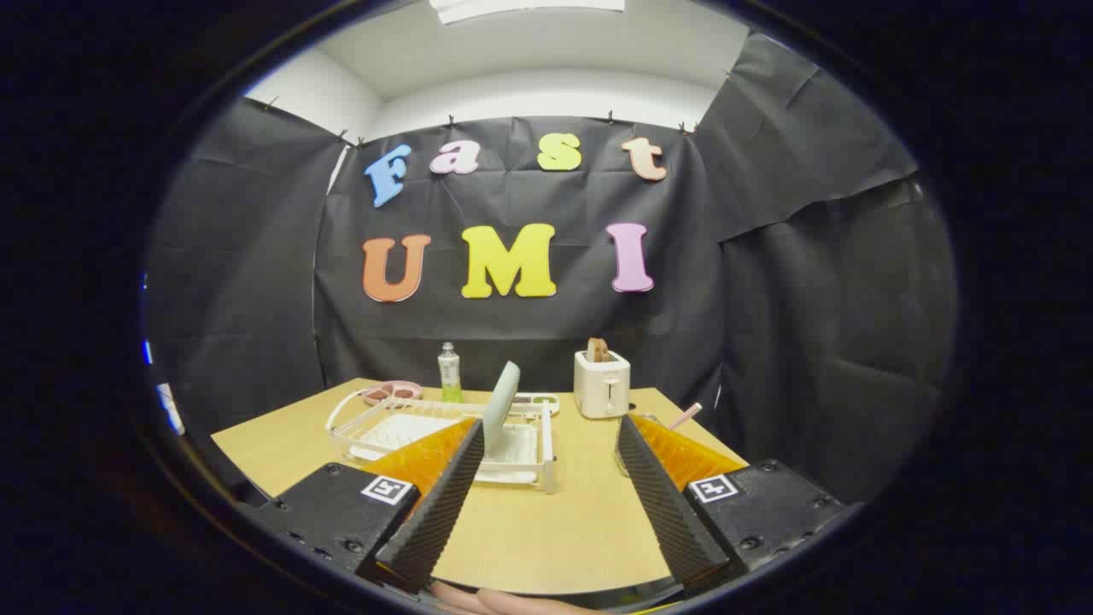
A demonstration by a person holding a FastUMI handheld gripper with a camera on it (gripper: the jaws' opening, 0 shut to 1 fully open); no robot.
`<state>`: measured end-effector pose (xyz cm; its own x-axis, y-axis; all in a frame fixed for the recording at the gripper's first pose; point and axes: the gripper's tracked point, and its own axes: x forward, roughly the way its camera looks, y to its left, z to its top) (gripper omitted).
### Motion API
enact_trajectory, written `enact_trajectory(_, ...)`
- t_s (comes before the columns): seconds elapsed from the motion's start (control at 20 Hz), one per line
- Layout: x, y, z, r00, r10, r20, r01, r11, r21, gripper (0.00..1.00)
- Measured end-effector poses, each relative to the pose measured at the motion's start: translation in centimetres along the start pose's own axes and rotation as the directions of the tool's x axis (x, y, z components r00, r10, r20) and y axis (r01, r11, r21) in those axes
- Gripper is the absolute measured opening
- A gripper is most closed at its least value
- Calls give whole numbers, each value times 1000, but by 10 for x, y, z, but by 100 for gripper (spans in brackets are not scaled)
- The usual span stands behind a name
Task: Take the plate from the dish rack, then take the spoon from the basket and place it into the plate.
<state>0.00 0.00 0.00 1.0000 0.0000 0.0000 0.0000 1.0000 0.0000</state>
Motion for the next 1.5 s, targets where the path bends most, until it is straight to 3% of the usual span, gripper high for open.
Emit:
enact_trajectory(0.8, 19, 2, 0, 1000, 7, -16, -7, 1000, -4, 100)
enact_trajectory(1.25, 126, 43, 43, 982, 69, -177, -83, 994, -76, 100)
enact_trajectory(1.5, 205, 54, 66, 966, -25, -256, -28, 979, -201, 100)
